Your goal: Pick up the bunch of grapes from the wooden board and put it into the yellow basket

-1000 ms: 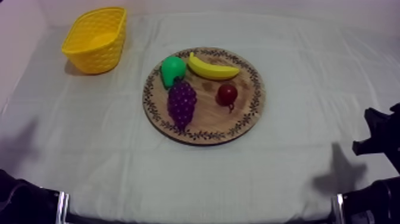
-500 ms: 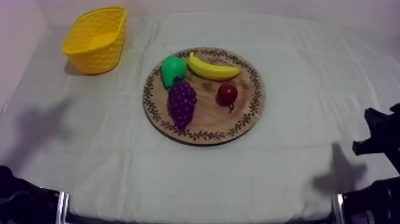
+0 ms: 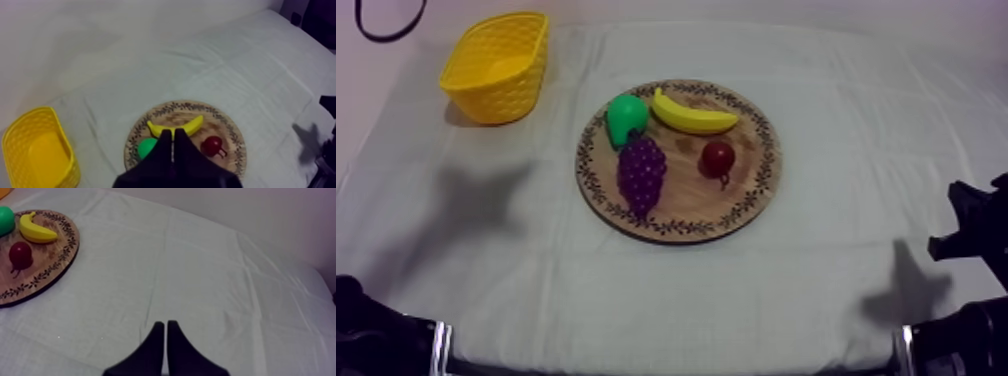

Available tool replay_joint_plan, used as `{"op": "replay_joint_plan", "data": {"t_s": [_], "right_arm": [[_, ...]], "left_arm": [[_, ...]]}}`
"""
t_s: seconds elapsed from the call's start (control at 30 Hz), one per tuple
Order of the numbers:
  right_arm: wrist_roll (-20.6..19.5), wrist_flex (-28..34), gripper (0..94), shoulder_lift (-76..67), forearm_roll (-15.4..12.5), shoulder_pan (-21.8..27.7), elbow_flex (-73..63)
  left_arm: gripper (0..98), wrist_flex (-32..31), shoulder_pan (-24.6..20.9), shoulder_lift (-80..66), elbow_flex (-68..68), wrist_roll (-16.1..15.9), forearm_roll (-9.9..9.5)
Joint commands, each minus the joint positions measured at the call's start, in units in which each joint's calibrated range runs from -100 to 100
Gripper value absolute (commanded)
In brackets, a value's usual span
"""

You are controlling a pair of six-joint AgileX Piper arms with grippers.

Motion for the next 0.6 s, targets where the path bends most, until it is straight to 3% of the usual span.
{"op": "replay_joint_plan", "data": {"t_s": [0.0,0.3,0.57], "right_arm": [[0.0,0.0,0.3,0.0,0.0,0.0,0.0],[0.0,0.0,0.3,0.0,0.0,0.0,0.0],[0.0,0.0,0.3,0.0,0.0,0.1,0.0]], "left_arm": [[0.0,1.3,0.7,0.6,0.0,0.1,0.03],[0.0,5.8,4.1,6.6,-1.3,2.4,0.20],[0.0,21.1,7.0,15.6,-10.6,9.2,-0.49]]}}
